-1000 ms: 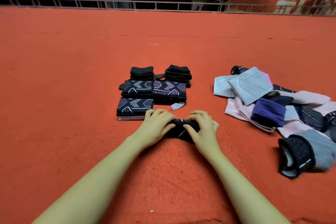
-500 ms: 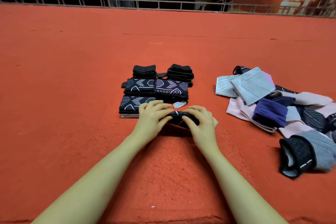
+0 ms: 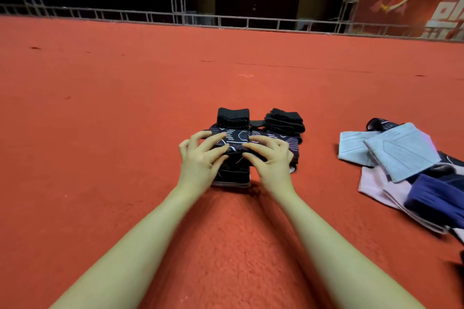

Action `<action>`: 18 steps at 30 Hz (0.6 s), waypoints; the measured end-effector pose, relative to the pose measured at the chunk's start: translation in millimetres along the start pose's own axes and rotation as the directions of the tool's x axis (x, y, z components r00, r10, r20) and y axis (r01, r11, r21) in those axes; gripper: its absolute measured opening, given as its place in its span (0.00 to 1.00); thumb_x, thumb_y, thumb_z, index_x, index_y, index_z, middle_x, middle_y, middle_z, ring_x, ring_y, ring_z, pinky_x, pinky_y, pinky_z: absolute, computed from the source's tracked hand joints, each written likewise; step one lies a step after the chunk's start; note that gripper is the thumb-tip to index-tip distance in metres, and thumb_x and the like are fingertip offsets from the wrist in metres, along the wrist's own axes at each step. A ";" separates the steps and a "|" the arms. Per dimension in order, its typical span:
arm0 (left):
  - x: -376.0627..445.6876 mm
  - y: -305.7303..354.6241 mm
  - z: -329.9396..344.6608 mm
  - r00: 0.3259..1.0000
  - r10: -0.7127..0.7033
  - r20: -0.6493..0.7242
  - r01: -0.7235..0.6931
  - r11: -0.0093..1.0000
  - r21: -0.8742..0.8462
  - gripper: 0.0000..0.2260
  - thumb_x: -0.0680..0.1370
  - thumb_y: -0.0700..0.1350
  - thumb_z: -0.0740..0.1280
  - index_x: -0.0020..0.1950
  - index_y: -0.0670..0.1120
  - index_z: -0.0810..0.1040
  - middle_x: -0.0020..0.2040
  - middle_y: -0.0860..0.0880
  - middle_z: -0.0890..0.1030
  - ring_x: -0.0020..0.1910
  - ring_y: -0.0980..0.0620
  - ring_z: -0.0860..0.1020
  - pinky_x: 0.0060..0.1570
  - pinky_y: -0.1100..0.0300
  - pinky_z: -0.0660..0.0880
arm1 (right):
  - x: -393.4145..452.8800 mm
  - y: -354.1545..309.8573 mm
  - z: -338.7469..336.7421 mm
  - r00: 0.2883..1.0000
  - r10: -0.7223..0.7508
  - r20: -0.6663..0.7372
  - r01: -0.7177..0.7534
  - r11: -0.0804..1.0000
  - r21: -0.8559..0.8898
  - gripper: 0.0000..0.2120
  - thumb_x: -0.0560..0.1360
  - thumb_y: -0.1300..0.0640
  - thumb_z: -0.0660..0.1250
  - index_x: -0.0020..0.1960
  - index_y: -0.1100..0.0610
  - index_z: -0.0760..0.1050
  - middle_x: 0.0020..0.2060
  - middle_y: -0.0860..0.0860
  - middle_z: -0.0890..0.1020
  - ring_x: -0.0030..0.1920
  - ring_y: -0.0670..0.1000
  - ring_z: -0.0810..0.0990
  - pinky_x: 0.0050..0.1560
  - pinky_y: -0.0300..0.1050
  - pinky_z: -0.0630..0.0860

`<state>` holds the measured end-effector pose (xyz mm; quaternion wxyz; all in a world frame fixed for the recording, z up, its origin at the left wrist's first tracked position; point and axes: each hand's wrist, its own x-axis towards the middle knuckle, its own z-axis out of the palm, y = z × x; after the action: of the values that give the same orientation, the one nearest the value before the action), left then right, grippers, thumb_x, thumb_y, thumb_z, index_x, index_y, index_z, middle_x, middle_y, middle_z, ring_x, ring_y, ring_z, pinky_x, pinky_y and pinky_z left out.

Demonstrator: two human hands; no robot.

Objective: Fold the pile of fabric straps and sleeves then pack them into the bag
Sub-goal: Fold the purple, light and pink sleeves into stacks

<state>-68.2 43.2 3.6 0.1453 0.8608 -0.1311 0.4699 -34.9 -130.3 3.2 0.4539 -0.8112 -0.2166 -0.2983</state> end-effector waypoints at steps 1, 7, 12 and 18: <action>-0.4 -6.1 1.3 1.000 0.005 0.004 -0.005 1.000 0.011 0.10 0.72 0.49 0.66 0.47 0.48 0.85 0.57 0.51 0.82 0.57 0.48 0.71 0.52 0.57 0.57 | 3.1 2.6 6.2 1.000 -0.005 0.018 0.005 1.000 0.002 0.10 0.69 0.48 0.68 0.49 0.45 0.84 0.53 0.35 0.76 0.53 0.40 0.61 0.58 0.35 0.51; -23.5 -27.1 21.1 0.976 0.023 0.217 -0.032 0.999 0.040 0.11 0.72 0.49 0.64 0.46 0.47 0.84 0.57 0.48 0.82 0.57 0.47 0.75 0.53 0.55 0.61 | -4.2 24.7 25.1 0.986 0.000 0.166 0.011 0.998 -0.064 0.12 0.69 0.48 0.68 0.50 0.46 0.84 0.53 0.35 0.76 0.56 0.45 0.67 0.58 0.32 0.49; -35.9 -28.7 18.6 0.929 -0.023 0.369 0.025 1.000 -0.001 0.17 0.74 0.52 0.61 0.52 0.44 0.83 0.56 0.47 0.83 0.53 0.48 0.81 0.54 0.58 0.65 | -13.7 30.4 15.9 0.949 -0.005 0.316 0.024 0.998 -0.057 0.18 0.70 0.46 0.66 0.59 0.44 0.79 0.59 0.35 0.74 0.62 0.38 0.70 0.60 0.31 0.49; -35.4 -30.1 12.8 0.947 -0.022 0.319 0.028 1.000 -0.012 0.16 0.74 0.50 0.61 0.54 0.45 0.84 0.54 0.47 0.83 0.52 0.48 0.82 0.55 0.58 0.66 | -12.7 32.9 17.0 0.947 -0.121 0.297 0.146 0.987 -0.062 0.15 0.71 0.47 0.67 0.56 0.48 0.81 0.59 0.38 0.75 0.64 0.43 0.71 0.62 0.30 0.48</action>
<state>-66.0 69.3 -36.8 0.1352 0.9258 -0.1459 0.3215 -18.8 -132.9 -32.3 0.3612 -0.8481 -0.3232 -0.2139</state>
